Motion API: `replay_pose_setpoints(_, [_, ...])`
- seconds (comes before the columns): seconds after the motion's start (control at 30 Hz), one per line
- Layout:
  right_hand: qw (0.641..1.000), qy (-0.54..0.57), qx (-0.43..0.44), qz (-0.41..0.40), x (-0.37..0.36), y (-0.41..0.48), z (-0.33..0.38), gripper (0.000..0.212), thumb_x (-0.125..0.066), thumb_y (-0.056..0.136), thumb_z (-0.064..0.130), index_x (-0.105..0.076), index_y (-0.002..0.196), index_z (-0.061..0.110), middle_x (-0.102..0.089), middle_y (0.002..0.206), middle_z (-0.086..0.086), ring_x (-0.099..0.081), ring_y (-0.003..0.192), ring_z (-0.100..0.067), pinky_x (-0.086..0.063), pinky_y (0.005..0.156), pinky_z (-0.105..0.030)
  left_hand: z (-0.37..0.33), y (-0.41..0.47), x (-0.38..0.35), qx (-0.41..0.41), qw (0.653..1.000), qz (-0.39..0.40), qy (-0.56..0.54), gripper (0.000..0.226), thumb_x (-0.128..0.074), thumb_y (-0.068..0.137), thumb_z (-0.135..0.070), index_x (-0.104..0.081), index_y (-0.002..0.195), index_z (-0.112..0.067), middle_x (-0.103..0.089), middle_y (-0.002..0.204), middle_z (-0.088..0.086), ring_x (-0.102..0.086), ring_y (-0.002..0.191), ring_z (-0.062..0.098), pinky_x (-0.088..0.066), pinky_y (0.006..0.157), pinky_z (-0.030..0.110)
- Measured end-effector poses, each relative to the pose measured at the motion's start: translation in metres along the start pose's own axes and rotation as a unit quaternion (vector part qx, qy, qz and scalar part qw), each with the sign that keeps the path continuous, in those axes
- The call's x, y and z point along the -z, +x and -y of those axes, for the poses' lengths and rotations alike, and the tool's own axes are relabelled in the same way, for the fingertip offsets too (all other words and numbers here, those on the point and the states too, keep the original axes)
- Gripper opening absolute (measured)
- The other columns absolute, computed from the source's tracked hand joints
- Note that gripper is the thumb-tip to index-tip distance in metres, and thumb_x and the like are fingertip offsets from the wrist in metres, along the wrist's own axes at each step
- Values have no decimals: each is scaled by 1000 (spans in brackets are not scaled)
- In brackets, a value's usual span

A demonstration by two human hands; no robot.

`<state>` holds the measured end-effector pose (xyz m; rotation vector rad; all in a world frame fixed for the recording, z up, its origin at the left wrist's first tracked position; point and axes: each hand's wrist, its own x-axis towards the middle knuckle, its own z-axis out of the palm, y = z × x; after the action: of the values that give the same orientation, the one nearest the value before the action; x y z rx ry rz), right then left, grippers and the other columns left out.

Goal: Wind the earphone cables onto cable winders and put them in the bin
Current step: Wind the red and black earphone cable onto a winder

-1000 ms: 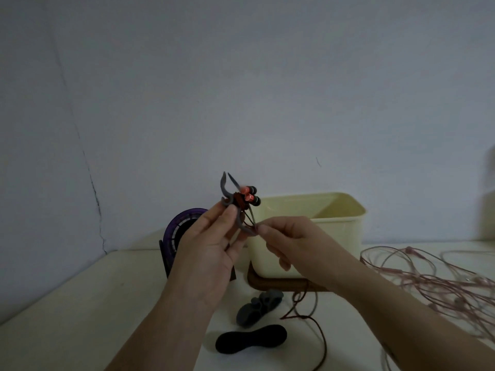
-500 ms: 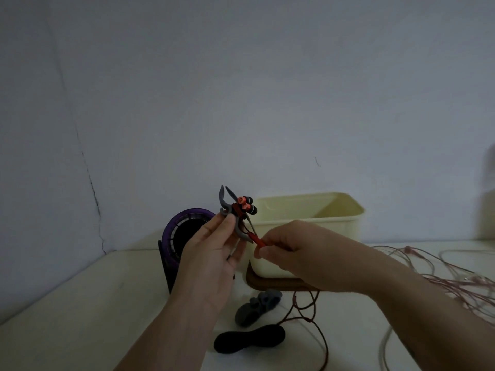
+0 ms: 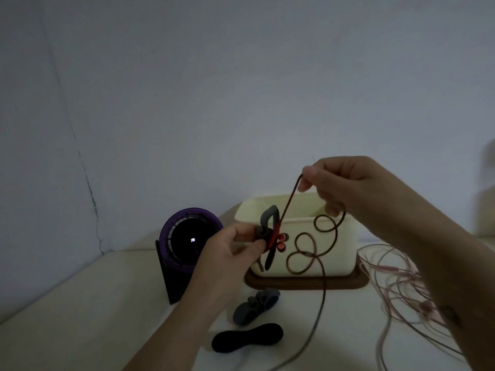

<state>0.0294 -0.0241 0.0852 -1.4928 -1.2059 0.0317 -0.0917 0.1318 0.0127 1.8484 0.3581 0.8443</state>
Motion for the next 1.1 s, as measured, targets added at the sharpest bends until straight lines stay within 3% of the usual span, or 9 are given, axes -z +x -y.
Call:
replay_pose_setpoints(0.13, [997,0,-1,-71,3,6,-12,32,-52,93,36,-70,73,20,-41,47,14,-39,46,-7,-40,64,-38,-5,-5,-1,1,997,83,-2,19,-65,87,-10,-70,96,-26,-75,93,-9,-70,93,14,-54,91,41])
replay_pose_setpoints(0.23, [995,42,-25,-83,5,9,-23,32,-51,95,32,-68,72,17,-38,47,13,-35,45,-7,-39,62,-32,-11,-7,-2,-11,993,115,-20,19,-68,79,-21,-70,97,-26,-75,94,-9,-70,93,13,-53,91,38])
replay_pose_setpoints(0.37, [985,146,-70,-52,1,11,-40,31,-50,96,26,-65,72,14,-29,52,4,-25,47,-10,-34,52,-22,-18,-11,-5,-14,986,134,-95,31,-66,66,-25,-69,96,-22,-75,93,-3,-71,90,12,-55,81,27])
replay_pose_setpoints(0.5, [980,169,-100,-9,-15,12,-56,37,-51,95,27,-67,63,18,-34,54,0,-29,49,-12,-35,50,-20,-21,-12,-8,10,975,127,-181,32,-66,66,-18,-69,97,-14,-75,95,5,-70,87,17,-57,79,31])
replay_pose_setpoints(0.57, [981,161,-104,26,-30,11,-63,34,-50,96,25,-69,71,13,-40,60,-6,-33,55,-19,-37,55,-23,-24,-12,-9,17,965,110,-239,32,-66,66,-16,-70,98,-12,-74,99,8,-69,89,17,-58,78,31])
replay_pose_setpoints(0.7, [989,49,-99,95,-65,1,-64,37,-44,99,26,-65,69,18,-43,54,10,-38,50,-8,-37,57,-27,-28,-7,-3,19,936,52,-347,34,-60,74,-14,-68,106,-5,-72,101,13,-69,84,16,-58,67,26])
replay_pose_setpoints(0.83, [986,-106,0,128,-76,-7,-41,30,-43,99,31,-66,81,20,-43,48,9,-37,41,-4,-30,45,-13,-23,1,10,17,925,-40,-378,29,-60,76,-15,-69,102,-8,-73,93,7,-69,82,12,-58,69,23])
replay_pose_setpoints(0.97, [974,-173,45,138,-71,-11,-21,26,-45,99,30,-67,87,23,-48,47,20,-43,45,-4,-35,50,-15,-17,6,16,24,928,-91,-361,16,-58,85,-11,-69,97,-13,-72,82,-1,-66,78,8,-56,65,20])
replay_pose_setpoints(1.1, [963,-201,72,162,-63,-16,-3,26,-47,98,30,-68,86,19,-50,52,17,-46,50,-2,-37,54,-14,-12,6,14,19,952,-123,-281,19,-56,91,-11,-68,106,-11,-71,93,5,-65,86,15,-53,74,26])
